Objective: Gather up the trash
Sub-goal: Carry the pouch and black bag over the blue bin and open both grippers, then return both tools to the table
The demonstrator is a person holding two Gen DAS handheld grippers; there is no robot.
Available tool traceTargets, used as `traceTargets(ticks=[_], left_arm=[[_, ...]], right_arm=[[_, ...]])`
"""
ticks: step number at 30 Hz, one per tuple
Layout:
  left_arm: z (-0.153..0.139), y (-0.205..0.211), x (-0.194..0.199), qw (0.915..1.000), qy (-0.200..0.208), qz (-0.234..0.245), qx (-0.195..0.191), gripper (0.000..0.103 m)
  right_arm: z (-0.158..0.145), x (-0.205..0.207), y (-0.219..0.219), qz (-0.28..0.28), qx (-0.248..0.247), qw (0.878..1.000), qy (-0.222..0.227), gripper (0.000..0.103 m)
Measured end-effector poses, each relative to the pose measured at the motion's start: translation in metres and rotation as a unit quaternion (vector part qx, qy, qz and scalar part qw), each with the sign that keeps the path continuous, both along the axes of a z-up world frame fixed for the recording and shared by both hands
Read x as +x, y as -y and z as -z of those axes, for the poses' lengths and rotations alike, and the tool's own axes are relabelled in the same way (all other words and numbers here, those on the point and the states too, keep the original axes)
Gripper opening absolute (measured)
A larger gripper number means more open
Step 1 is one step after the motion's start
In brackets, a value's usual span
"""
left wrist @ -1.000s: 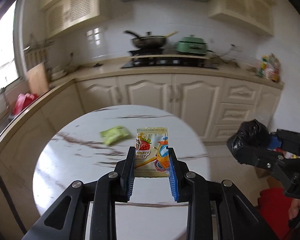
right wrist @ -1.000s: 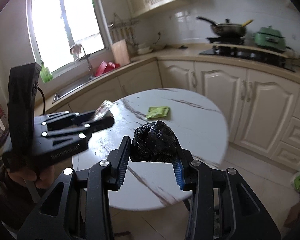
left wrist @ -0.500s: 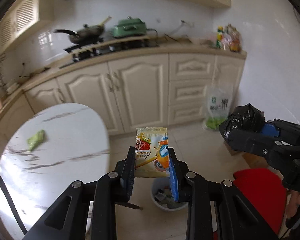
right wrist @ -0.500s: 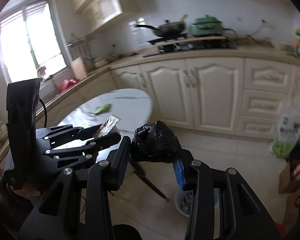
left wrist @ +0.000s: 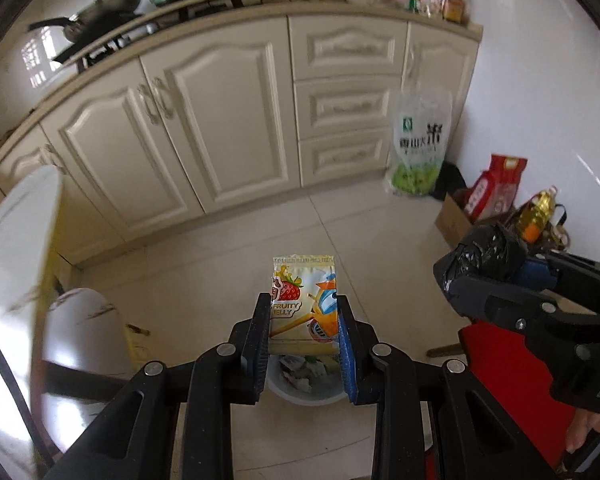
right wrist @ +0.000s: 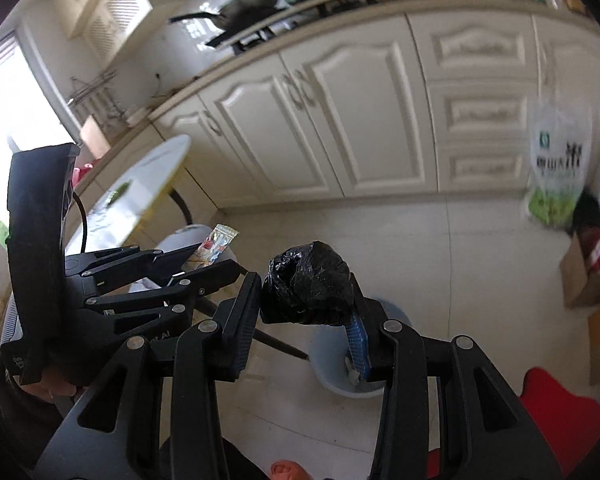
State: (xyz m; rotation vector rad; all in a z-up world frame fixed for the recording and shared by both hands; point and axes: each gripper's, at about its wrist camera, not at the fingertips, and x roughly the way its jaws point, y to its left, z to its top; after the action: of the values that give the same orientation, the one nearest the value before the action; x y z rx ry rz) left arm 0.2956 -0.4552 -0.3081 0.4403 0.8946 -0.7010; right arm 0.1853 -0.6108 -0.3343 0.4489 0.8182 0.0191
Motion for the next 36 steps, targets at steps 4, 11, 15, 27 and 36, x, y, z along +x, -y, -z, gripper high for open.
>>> traceTargets(ticks=[4, 11, 15, 27, 36], left_arm=[[0.022, 0.037, 0.036, 0.9999, -0.010, 0.002, 0.011, 0.026], [0.053, 0.070, 0.060, 0.9995, -0.009, -0.003, 0.030, 0.059], [0.062, 0.071, 0.066, 0.9992, -0.007, -0.016, 0.035, 0.062], [0.010, -0.005, 0.027, 0.9976, 0.030, -0.062, 0.006, 0.064], [-0.050, -0.093, -0.014, 0.9947, 0.053, -0.074, -0.048, 0.067]], right_arm=[[0.025, 0.001, 0.017, 0.008, 0.012, 1.000, -0.016, 0.038], [0.057, 0.015, 0.030, 0.012, 0.024, 0.999, -0.038, 0.038], [0.070, 0.027, 0.028, 0.006, 0.029, 0.998, -0.048, 0.038], [0.087, 0.073, 0.002, 0.001, 0.037, 0.998, -0.053, 0.058], [0.022, 0.053, -0.033, 0.005, 0.013, 1.000, -0.014, 0.076]])
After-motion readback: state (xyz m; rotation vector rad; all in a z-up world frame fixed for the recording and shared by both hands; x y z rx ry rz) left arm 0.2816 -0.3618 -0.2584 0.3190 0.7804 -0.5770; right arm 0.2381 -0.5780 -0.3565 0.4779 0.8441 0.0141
